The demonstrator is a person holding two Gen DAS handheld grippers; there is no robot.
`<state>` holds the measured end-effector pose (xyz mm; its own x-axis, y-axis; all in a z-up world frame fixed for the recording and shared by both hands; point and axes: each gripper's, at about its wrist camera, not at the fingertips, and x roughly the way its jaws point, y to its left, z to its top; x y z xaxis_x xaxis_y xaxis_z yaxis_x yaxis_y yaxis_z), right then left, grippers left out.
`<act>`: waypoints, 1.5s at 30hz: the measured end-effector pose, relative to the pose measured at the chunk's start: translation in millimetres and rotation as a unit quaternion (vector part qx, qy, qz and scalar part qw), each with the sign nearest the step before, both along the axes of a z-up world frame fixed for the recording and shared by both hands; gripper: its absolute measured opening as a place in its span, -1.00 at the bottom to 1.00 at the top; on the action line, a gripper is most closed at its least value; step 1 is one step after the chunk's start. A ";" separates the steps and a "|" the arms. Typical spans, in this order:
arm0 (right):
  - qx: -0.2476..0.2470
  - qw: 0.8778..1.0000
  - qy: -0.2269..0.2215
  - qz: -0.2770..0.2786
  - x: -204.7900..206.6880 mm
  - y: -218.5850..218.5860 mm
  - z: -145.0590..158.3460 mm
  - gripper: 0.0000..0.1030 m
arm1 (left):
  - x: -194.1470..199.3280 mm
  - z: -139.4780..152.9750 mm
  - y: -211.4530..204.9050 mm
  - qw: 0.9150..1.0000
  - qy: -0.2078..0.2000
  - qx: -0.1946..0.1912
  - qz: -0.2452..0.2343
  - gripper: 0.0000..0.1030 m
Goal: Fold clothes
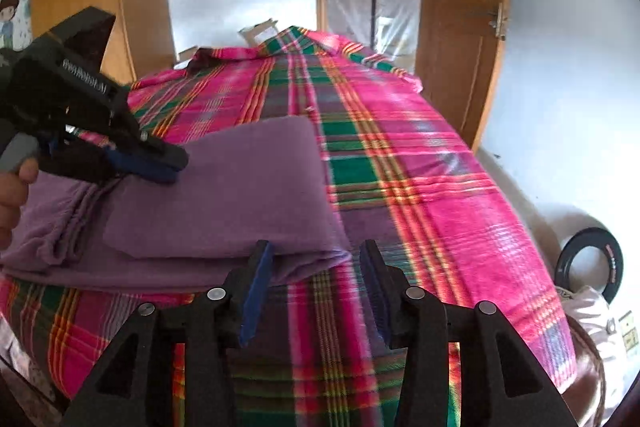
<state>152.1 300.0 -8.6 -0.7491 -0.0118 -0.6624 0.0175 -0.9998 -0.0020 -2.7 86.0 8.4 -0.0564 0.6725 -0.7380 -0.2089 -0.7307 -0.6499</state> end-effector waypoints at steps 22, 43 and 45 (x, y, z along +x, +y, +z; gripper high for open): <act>0.038 0.999 0.010 -0.023 -16.5 2.5 -6.0 0.00 | -4.6 -20.9 -4.3 0.999 -0.029 -0.007 0.016 -0.69; 0.057 0.995 0.005 -0.086 12.5 41.9 4.2 0.03 | -2.9 -14.4 -11.1 0.999 -0.030 -0.009 0.019 -0.69; 0.061 0.995 0.021 -0.081 13.3 33.5 14.0 0.03 | -1.4 -9.3 -13.6 0.999 -0.021 -0.016 0.020 -0.69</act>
